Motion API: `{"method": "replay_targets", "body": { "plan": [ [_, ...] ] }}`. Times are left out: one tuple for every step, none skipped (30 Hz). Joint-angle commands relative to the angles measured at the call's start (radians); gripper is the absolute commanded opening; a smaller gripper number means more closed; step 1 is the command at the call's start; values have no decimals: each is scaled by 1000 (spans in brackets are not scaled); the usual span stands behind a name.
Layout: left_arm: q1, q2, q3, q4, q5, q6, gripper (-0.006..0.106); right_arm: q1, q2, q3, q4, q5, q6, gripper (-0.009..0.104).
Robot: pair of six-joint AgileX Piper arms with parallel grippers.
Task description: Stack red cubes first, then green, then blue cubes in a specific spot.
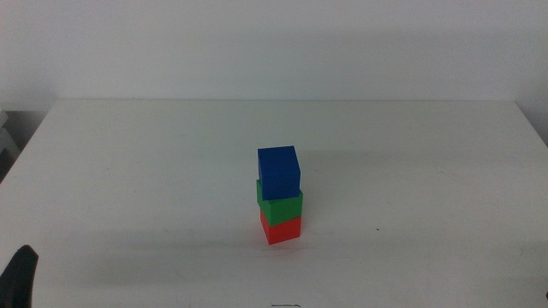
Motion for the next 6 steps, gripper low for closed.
{"method": "replay_targets", "body": {
  "plan": [
    [2, -23, -4, -12, -89, -7, 94, -6, -20, -17, -9, -78, -11, 85],
    [2, -23, -4, -12, -87, -7, 94, -6, -19, -17, -9, -78, -11, 85],
    [7, -24, -4, -12, -87, -7, 94, -6, -19, -17, -9, -78, -11, 85],
    [7, -24, -4, -12, -87, -7, 94, -6, -19, -17, -9, -78, -11, 85],
    [7, -24, -4, -12, -87, -7, 94, -6, -19, -17, -9, -78, -11, 85],
    [7, -24, -4, -12, -87, -7, 94, -6, -19, -17, -9, -78, -11, 85]
  ]
}}
